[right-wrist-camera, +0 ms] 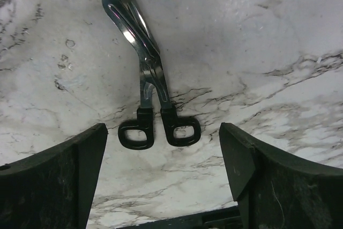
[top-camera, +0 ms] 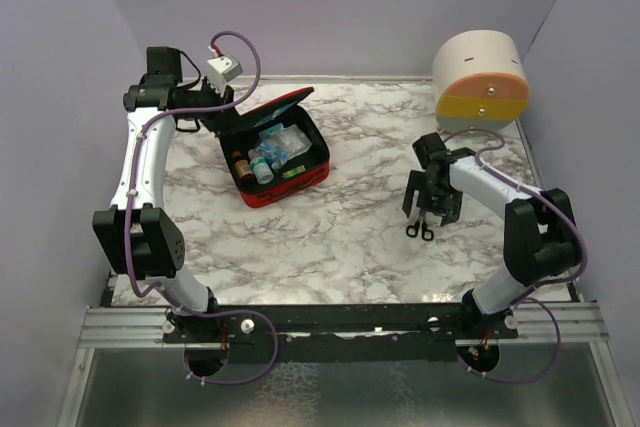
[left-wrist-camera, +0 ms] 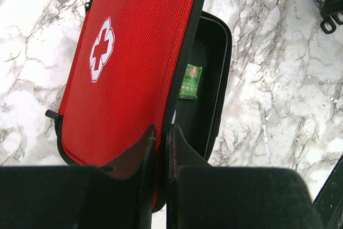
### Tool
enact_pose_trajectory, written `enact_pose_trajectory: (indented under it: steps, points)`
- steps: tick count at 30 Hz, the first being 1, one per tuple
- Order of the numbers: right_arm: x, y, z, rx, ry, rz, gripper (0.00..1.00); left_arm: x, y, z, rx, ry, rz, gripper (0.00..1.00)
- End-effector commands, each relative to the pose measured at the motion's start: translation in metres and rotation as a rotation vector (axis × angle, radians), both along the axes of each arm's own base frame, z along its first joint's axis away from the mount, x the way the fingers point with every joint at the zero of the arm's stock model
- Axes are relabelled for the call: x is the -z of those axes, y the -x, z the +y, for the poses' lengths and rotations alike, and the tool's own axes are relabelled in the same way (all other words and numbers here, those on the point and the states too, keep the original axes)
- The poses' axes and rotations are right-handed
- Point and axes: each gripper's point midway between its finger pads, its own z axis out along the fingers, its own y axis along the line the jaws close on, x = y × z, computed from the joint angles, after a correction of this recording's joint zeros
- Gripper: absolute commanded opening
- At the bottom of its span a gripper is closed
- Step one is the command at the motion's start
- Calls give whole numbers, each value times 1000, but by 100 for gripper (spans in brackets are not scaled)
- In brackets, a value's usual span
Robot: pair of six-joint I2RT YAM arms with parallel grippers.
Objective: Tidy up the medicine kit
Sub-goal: Pick up the scissors from the center of the board.
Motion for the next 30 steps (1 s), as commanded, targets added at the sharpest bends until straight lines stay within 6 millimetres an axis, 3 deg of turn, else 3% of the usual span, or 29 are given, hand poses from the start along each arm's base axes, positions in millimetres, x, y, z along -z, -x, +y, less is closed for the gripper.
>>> enact_pose_trajectory:
  steps: [1, 8, 20, 30]
  points:
    - [13, 1, 8, 56, -8, 2, 85, -8, 15, 3, -11, -4, 11, 0]
    - [24, 2, 23, 56, -18, 16, 80, -7, 15, 4, -9, -15, 14, 0]
    - [39, 6, 20, 35, 8, 20, 74, -7, 14, 5, -13, -19, 16, 0]
    - [20, -10, 26, 24, -15, -43, 74, -4, 15, 6, -15, -27, 28, 0]
